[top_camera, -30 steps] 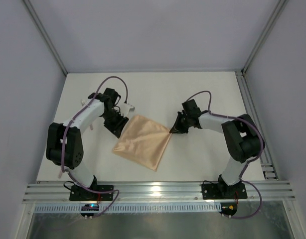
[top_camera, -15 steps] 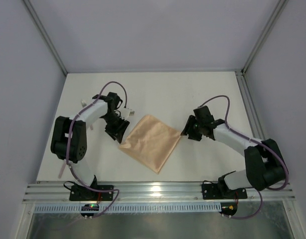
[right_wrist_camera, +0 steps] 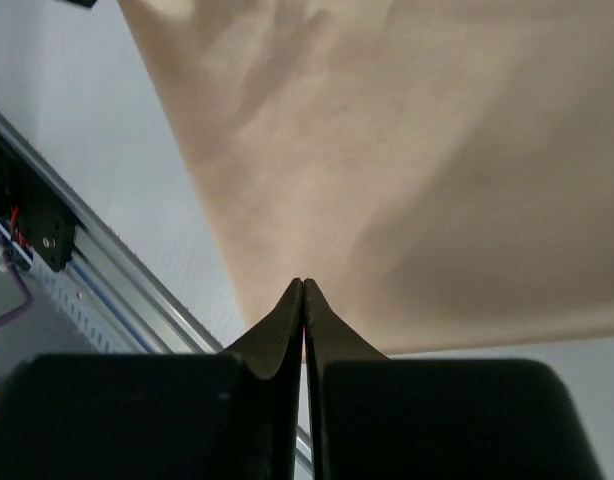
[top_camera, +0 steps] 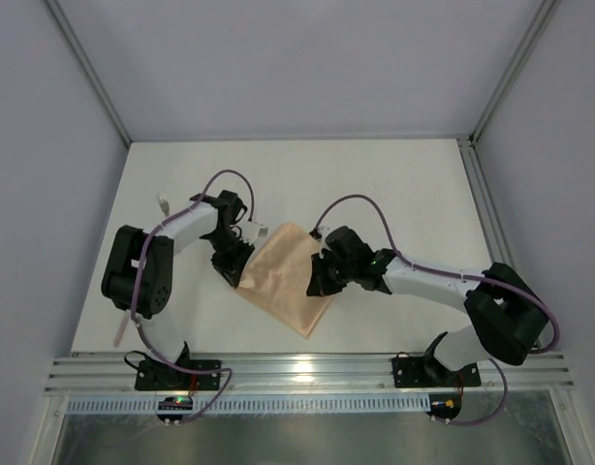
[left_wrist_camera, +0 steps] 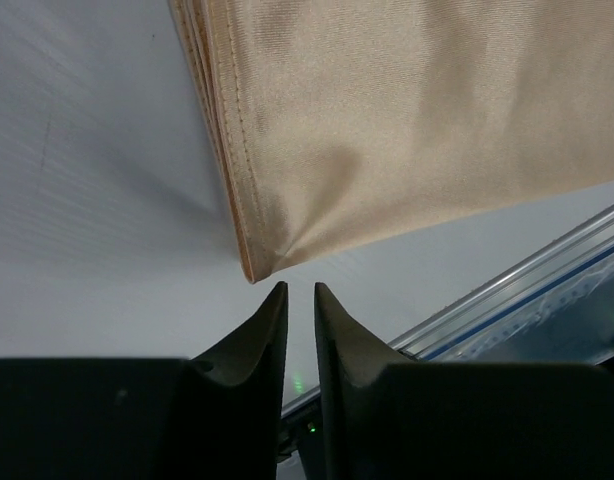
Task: Fold the napkin into a case and place the utensils inside
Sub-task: Move the square-folded napkin to the center of the board, then pick up the top corner of the square-folded napkin from the center of the board, then fold the top corner of the square-folded napkin at the center of the board, then move the upper triangle-folded napkin to the center of the board.
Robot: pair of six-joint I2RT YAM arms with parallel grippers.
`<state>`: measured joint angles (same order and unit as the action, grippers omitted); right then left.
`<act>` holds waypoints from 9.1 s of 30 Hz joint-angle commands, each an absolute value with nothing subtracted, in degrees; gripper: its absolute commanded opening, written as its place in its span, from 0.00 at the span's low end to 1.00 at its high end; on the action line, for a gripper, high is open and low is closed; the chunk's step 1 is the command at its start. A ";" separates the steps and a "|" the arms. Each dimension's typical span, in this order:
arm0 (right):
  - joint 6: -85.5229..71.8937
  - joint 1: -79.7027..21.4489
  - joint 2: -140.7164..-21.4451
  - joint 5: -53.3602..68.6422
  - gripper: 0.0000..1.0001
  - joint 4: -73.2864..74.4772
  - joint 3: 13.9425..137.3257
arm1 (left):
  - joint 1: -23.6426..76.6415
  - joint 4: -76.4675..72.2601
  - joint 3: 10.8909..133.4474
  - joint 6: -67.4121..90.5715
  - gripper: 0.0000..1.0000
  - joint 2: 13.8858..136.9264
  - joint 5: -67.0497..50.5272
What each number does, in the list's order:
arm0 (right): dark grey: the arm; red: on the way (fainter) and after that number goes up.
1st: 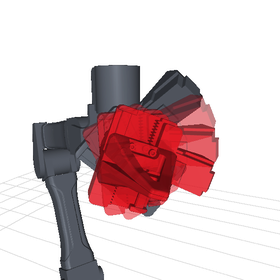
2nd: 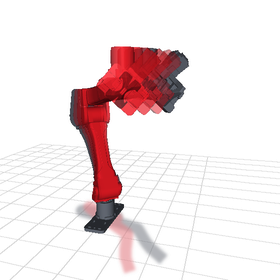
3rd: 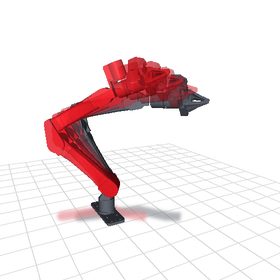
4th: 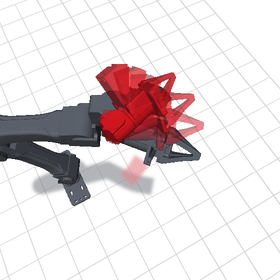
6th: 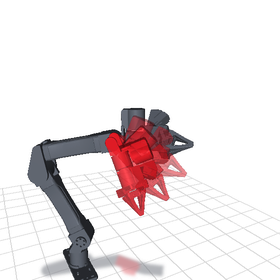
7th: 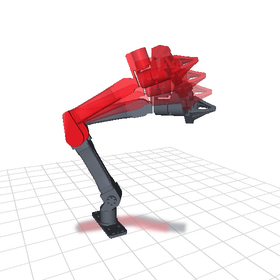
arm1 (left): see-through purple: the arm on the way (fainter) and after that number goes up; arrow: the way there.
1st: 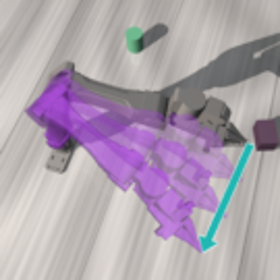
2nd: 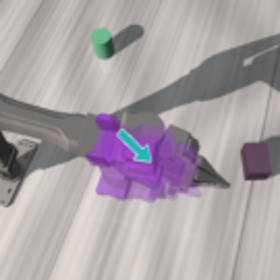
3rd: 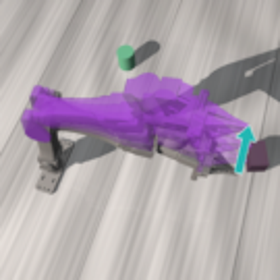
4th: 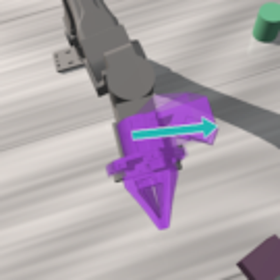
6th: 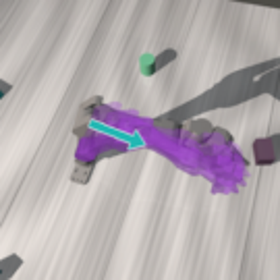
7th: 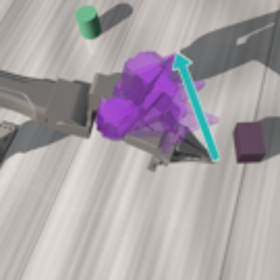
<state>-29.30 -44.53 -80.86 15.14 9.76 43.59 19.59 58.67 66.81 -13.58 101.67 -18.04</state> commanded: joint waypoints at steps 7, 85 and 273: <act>-25.41 -50.97 -88.59 23.56 0.03 -2.46 40.87 | 19.60 56.60 64.34 -15.11 0.06 102.83 -15.83; -16.70 -34.28 -132.45 22.85 0.23 25.49 103.10 | 19.60 54.49 62.40 -16.26 0.01 101.69 -11.16; -34.45 -28.21 -85.51 12.13 0.40 5.72 35.42 | 21.80 47.46 55.63 -18.72 0.14 97.56 -9.05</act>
<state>-33.08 -28.60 -83.70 14.24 7.86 36.67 21.74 50.17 56.77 -17.43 97.36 -10.44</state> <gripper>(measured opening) 0.435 0.138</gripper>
